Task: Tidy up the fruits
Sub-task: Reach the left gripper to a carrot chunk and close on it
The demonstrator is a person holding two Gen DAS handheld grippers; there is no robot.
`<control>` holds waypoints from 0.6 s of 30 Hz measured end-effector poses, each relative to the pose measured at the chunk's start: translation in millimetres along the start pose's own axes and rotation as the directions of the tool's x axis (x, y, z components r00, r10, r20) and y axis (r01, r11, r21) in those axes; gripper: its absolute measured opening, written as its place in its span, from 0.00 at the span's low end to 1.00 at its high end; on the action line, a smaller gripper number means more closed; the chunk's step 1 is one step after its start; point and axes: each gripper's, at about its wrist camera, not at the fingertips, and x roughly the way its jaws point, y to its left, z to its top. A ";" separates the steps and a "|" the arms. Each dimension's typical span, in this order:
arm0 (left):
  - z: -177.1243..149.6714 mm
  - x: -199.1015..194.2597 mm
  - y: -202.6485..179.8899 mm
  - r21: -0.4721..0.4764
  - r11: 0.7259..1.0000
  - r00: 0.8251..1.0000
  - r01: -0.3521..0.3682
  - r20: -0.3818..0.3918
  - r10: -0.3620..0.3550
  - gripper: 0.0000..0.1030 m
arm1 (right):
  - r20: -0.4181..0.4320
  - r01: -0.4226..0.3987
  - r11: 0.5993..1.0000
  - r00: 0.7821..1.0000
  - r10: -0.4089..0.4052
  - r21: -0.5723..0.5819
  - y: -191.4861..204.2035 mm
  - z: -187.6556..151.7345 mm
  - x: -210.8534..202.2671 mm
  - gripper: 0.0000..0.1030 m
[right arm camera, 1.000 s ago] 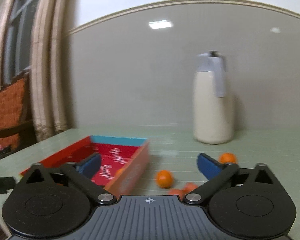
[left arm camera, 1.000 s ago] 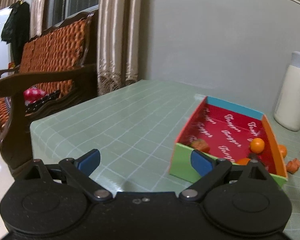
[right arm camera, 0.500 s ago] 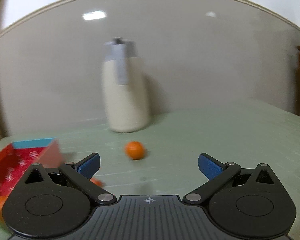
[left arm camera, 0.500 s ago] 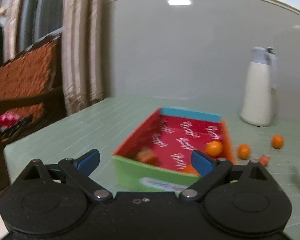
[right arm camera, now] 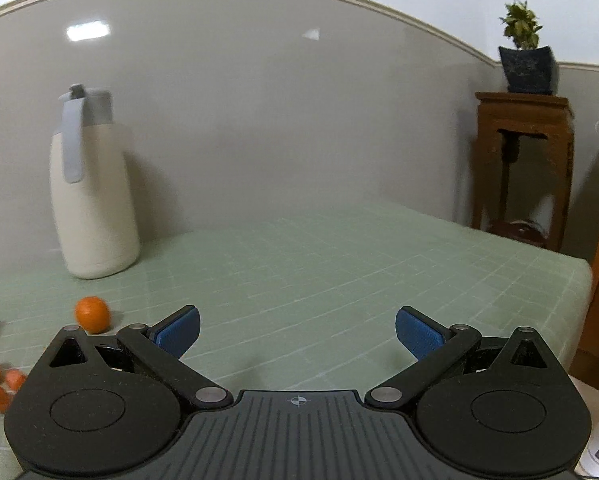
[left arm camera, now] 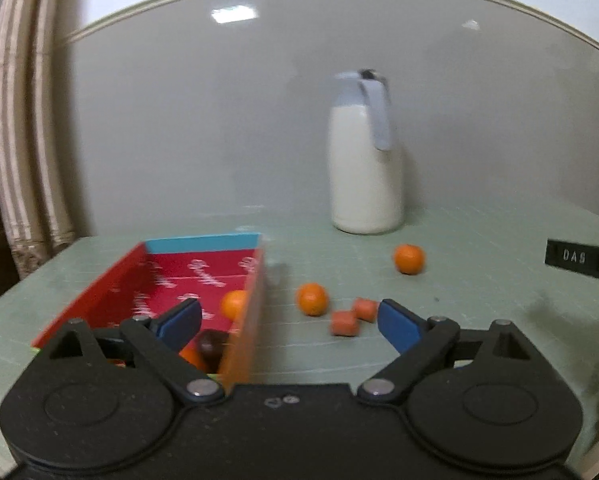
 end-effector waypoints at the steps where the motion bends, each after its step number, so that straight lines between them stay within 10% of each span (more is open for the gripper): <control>1: -0.5 2.9 -5.0 0.007 1.000 1.000 0.012 -0.007 -0.012 0.83 | 0.013 0.018 1.000 1.000 -0.018 -0.002 -3.2 0.1 -1.4 1.00; 18: -1.9 66.6 -33.7 -0.004 0.998 0.980 0.061 -0.189 -0.061 0.64 | 0.007 0.048 0.999 0.999 -0.048 -0.001 -24.7 1.4 8.1 1.00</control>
